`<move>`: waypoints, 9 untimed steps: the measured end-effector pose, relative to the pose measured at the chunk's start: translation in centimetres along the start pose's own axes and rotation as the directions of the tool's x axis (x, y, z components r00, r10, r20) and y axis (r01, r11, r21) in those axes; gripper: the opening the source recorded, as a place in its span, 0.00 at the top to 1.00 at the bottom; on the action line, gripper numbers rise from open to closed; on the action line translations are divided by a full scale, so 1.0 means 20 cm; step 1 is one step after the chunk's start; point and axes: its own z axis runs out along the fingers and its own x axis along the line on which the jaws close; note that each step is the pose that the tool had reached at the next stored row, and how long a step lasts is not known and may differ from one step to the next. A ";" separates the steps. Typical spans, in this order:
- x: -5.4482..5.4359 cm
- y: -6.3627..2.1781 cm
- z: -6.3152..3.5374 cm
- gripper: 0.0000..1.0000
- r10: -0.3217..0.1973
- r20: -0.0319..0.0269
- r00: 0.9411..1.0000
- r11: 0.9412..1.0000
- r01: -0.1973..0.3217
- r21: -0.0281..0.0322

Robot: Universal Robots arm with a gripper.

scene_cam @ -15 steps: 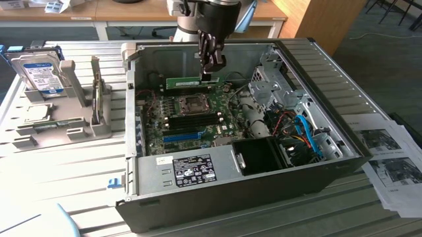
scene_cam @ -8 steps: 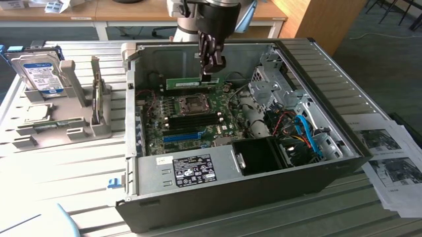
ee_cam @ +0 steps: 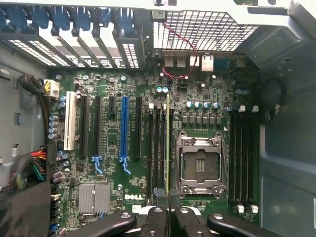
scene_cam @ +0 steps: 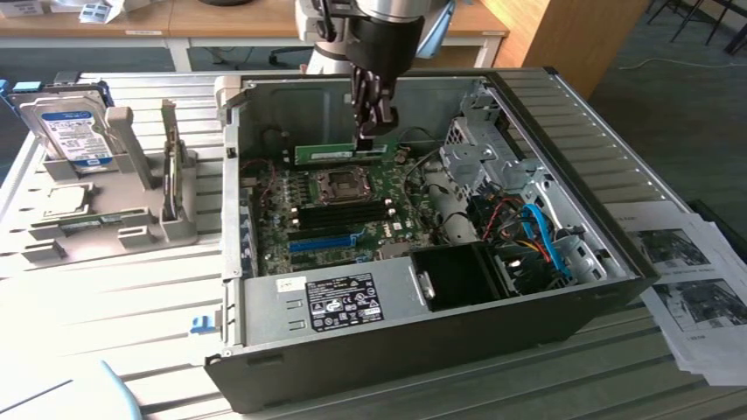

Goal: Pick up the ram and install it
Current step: 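Pick up the ram and move it above insertion slot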

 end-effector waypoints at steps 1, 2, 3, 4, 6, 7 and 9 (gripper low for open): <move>0.00 0.000 0.006 0.89 0.000 0.000 1.000 1.000 0.000 0.000; 0.00 -0.001 0.012 0.89 0.000 0.000 1.000 1.000 0.000 0.000; 0.00 -0.001 0.016 0.89 0.000 0.000 1.000 1.000 0.000 0.001; 0.00 -0.001 0.016 0.89 0.000 0.000 1.000 1.000 0.000 0.001; 0.00 0.002 0.016 0.89 0.000 0.001 1.000 1.000 0.000 0.004; 0.00 0.003 0.017 0.89 0.000 0.002 1.000 1.000 0.000 0.007; 0.00 0.007 0.017 0.89 0.000 0.003 1.000 1.000 0.000 0.012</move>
